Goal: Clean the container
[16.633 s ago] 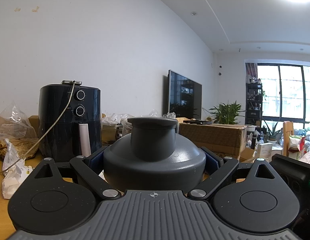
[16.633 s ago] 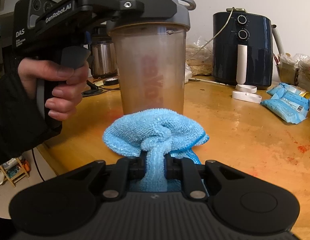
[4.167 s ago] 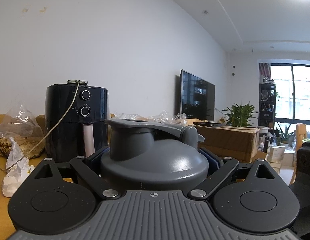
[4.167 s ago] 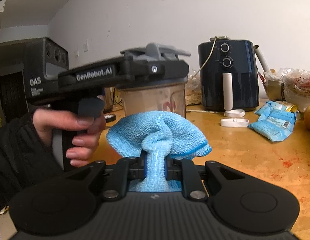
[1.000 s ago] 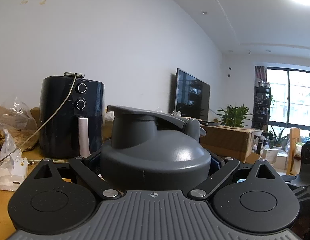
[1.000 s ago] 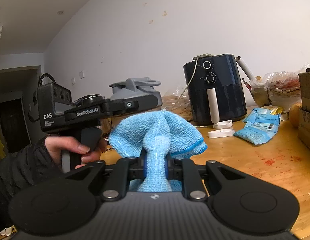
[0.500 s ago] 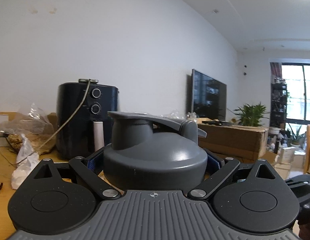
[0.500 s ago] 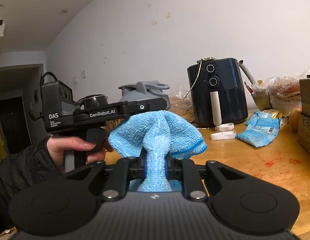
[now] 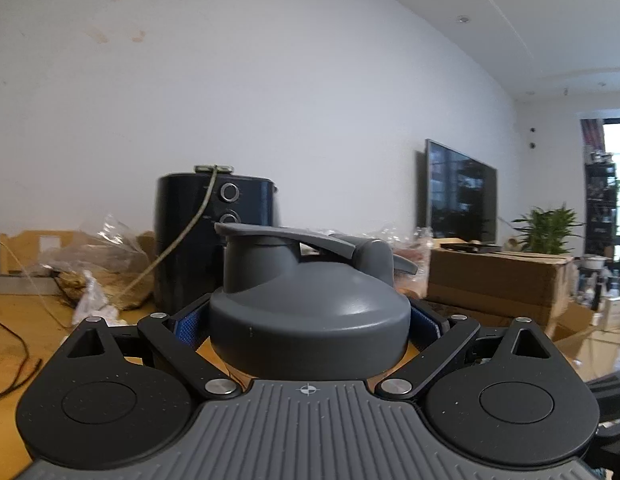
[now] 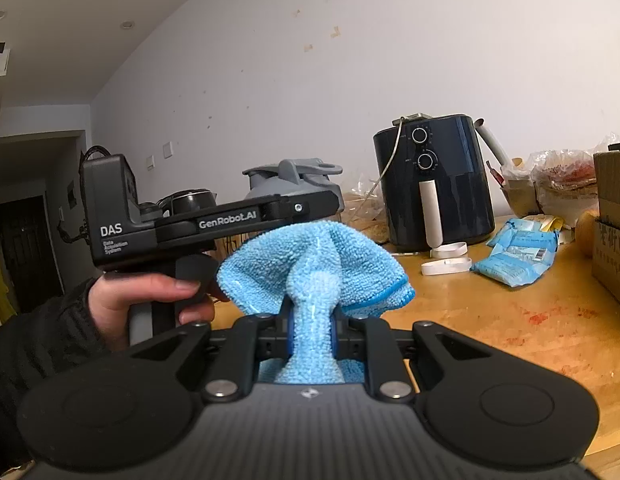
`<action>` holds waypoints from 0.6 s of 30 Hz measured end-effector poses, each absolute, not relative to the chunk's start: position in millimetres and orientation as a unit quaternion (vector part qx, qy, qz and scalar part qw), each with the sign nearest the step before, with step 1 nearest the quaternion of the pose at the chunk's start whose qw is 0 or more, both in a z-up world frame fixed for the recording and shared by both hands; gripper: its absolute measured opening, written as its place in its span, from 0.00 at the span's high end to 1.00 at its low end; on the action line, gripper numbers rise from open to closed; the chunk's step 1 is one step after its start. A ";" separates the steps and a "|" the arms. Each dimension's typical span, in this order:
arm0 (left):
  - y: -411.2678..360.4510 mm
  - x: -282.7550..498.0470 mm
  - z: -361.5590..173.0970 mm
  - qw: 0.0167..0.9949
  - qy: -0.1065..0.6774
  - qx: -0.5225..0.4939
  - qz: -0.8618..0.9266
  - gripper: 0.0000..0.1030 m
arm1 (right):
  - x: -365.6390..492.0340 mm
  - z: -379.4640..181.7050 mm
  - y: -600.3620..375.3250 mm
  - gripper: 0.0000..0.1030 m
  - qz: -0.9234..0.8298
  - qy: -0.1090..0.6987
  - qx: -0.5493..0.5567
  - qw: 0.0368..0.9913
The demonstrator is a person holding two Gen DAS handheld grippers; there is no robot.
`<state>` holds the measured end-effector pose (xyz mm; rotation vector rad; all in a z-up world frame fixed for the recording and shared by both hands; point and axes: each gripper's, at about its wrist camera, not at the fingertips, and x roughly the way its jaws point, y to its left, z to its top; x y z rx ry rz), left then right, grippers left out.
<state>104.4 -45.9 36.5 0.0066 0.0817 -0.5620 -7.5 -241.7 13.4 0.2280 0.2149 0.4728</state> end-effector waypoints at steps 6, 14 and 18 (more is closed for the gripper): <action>-61.5 98.5 42.6 0.975 0.031 0.007 -0.221 0.06 | -6.9 10.4 -245.0 0.88 0.229 0.109 0.114 0.961; -80.4 94.2 47.7 0.987 0.040 0.006 -0.154 0.06 | -4.6 9.3 -243.6 0.88 0.223 0.116 0.113 0.961; -81.8 91.8 47.7 0.990 0.041 0.000 -0.136 0.06 | -2.0 9.5 -242.0 0.88 0.224 0.119 0.115 0.961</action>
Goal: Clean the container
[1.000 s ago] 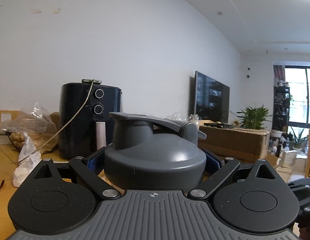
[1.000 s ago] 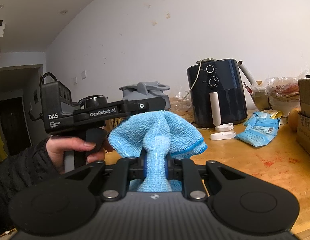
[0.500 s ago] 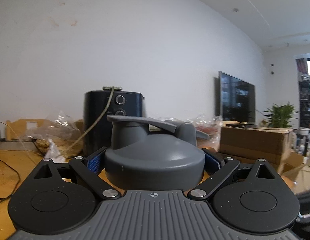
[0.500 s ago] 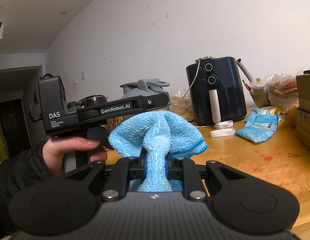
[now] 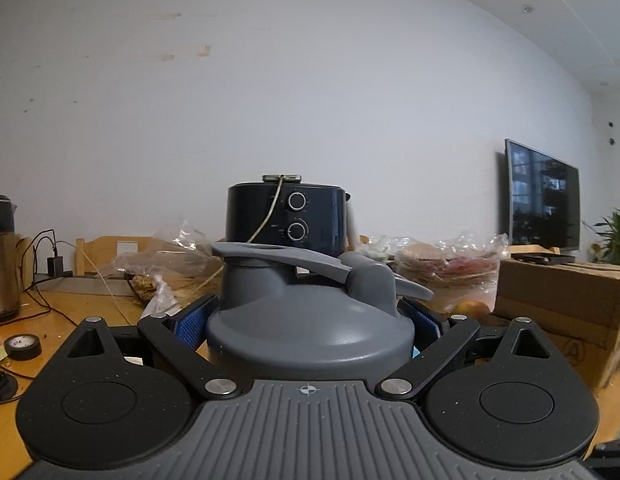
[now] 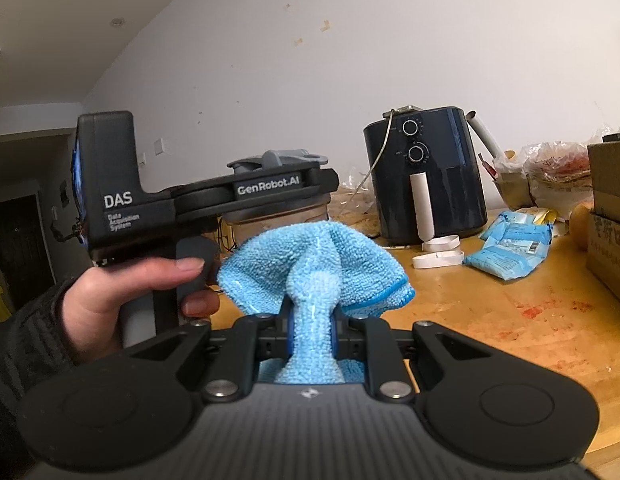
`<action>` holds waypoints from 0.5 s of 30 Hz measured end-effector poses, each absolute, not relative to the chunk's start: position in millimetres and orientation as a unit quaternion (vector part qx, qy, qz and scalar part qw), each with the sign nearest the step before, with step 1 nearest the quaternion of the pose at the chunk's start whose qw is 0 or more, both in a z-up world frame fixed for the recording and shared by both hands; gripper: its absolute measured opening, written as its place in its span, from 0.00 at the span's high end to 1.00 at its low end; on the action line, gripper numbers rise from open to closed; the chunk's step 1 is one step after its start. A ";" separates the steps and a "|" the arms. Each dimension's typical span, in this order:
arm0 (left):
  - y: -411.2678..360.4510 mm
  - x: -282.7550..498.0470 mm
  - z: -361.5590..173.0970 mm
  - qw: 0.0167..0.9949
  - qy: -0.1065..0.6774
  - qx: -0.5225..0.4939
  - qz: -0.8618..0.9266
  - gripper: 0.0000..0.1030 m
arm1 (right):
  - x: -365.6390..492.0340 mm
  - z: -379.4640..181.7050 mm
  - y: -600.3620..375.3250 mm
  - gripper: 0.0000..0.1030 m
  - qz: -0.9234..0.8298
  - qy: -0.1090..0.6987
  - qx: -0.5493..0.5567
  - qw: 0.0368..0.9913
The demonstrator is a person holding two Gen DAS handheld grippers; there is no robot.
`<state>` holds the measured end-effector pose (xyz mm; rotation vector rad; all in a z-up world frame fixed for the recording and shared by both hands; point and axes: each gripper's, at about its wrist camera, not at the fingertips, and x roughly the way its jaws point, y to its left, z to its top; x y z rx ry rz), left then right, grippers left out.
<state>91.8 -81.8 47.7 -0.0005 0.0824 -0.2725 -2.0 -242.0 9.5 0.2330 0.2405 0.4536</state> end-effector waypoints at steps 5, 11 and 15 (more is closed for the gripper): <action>-86.2 89.1 45.4 0.993 0.039 -0.005 -0.114 0.06 | 1.0 9.0 -242.4 0.88 0.228 0.120 0.117 0.959; -97.5 80.3 44.8 0.997 0.027 0.007 -0.073 0.06 | -0.7 8.3 -246.4 0.88 0.227 0.118 0.120 0.959; -104.4 76.9 47.3 0.999 0.022 0.003 -0.047 0.06 | -5.2 9.5 -250.4 0.88 0.221 0.114 0.120 0.961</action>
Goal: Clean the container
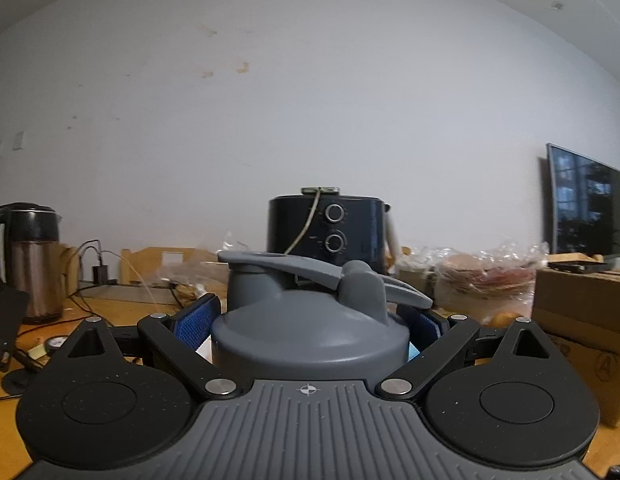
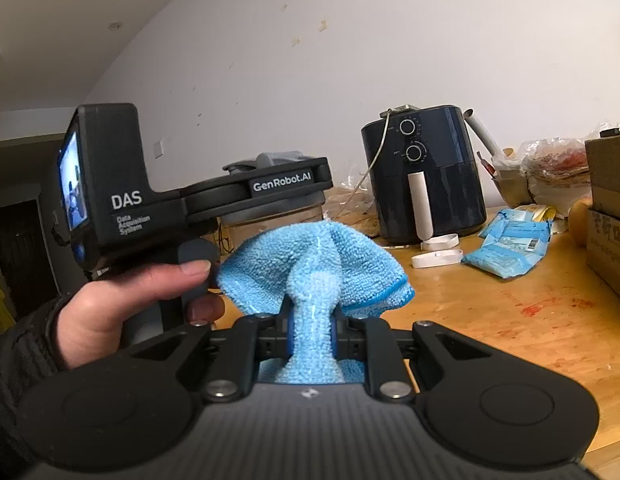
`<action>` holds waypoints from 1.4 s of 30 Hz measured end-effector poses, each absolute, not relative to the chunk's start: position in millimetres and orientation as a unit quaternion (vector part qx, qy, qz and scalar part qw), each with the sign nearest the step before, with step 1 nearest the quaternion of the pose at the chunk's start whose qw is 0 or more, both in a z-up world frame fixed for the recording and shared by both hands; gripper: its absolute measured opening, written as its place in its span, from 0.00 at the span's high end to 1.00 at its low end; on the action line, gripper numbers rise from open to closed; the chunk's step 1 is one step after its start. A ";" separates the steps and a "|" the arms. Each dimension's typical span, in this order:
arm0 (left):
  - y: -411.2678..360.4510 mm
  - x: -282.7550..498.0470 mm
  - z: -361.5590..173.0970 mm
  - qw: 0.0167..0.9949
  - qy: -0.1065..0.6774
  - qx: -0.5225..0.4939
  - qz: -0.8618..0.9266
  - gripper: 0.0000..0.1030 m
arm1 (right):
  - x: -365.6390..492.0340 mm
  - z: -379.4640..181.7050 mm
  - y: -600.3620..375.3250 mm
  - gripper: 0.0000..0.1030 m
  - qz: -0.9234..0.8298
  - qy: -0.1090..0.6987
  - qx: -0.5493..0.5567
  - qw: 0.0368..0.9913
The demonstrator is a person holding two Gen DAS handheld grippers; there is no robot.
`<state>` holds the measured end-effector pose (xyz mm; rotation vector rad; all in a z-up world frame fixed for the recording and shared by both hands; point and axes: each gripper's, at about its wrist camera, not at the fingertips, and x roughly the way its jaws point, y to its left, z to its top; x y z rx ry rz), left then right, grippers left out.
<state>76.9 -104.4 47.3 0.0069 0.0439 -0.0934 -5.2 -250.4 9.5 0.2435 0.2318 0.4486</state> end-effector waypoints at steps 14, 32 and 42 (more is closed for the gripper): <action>-123.4 81.8 48.6 0.999 0.030 0.004 0.020 0.06 | -11.4 6.9 -266.6 0.88 0.198 0.118 0.133 0.964; -127.7 87.5 47.6 0.998 0.055 0.006 0.041 0.07 | -9.1 4.4 -266.3 0.88 0.200 0.123 0.137 0.962; -128.8 87.8 48.8 0.997 0.058 0.010 0.043 0.07 | -7.3 4.0 -266.6 0.88 0.200 0.127 0.139 0.961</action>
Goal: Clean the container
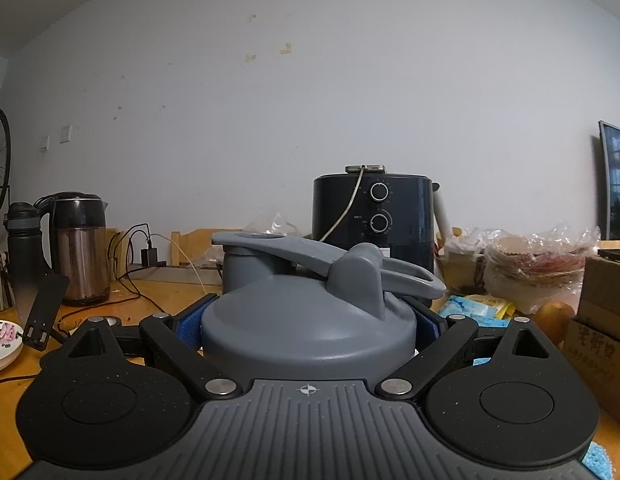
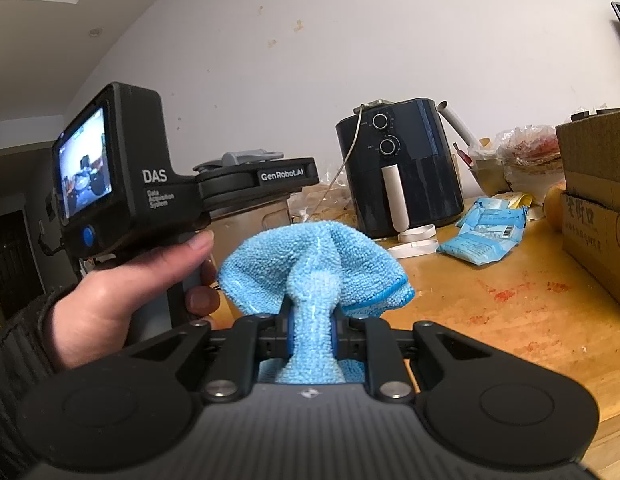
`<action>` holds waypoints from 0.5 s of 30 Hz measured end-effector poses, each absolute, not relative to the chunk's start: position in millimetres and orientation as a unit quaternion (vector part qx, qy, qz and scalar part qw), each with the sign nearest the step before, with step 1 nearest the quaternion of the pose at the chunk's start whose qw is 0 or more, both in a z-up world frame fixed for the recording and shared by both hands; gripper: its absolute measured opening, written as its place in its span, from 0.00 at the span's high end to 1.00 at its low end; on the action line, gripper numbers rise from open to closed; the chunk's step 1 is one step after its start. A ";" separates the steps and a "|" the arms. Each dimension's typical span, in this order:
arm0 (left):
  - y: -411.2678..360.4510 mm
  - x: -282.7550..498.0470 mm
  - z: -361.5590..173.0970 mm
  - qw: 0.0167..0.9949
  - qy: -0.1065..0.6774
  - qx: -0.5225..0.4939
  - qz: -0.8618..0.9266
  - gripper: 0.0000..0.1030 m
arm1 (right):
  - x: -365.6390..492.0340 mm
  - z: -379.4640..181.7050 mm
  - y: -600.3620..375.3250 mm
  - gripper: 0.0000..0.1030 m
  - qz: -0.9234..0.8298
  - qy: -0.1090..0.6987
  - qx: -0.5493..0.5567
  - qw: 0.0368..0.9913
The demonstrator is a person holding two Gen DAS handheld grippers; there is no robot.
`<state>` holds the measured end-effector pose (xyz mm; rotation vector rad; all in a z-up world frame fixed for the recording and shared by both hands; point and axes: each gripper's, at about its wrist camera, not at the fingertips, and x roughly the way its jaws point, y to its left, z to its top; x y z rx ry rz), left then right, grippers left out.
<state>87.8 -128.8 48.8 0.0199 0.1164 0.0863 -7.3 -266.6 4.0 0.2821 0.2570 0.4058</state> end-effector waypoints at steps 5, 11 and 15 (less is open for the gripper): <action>-125.8 87.2 47.2 0.998 0.053 0.012 0.028 0.07 | -5.2 3.6 -264.3 0.88 0.204 0.130 0.138 0.960; -113.4 87.4 45.2 0.999 0.047 0.013 -0.017 0.07 | -3.1 1.7 -263.1 0.88 0.206 0.133 0.138 0.960; -105.5 87.3 42.7 0.998 0.039 0.015 -0.056 0.07 | -2.7 0.3 -263.0 0.88 0.205 0.134 0.139 0.959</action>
